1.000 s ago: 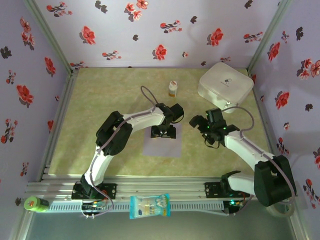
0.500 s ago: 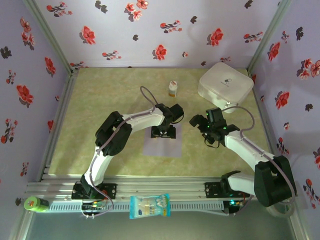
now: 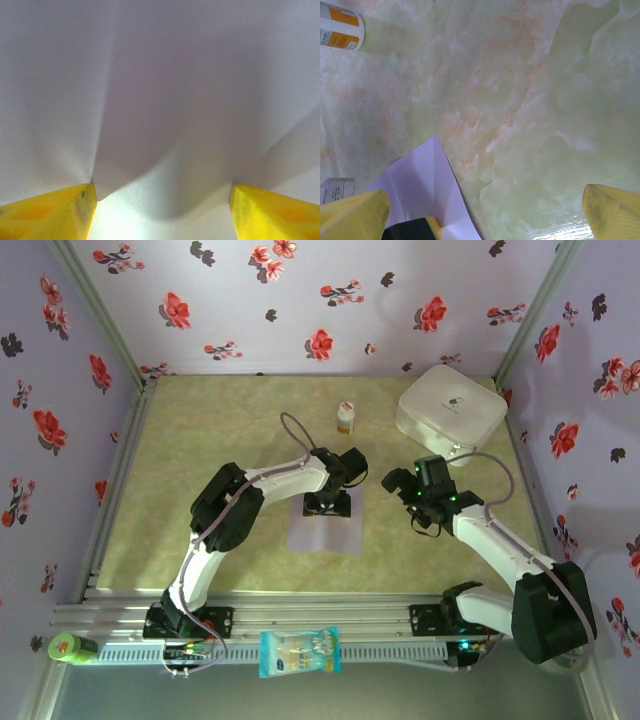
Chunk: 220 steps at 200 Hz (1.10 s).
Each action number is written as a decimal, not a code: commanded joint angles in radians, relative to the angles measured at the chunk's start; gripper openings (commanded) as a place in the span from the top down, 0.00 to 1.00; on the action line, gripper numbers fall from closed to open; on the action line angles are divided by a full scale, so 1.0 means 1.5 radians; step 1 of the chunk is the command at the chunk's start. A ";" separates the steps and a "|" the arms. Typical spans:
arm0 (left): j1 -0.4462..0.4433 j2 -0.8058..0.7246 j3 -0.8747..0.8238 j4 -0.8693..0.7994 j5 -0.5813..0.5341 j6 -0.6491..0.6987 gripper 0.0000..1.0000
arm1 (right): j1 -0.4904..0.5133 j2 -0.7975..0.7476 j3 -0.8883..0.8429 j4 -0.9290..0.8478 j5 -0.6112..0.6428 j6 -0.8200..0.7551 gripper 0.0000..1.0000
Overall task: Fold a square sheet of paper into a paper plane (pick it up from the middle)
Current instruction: First fold the square sheet of paper in half at the center of the table.
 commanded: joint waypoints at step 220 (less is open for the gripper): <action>-0.006 -0.100 -0.061 0.074 -0.062 0.020 0.62 | -0.004 -0.012 0.016 -0.049 0.054 0.015 0.01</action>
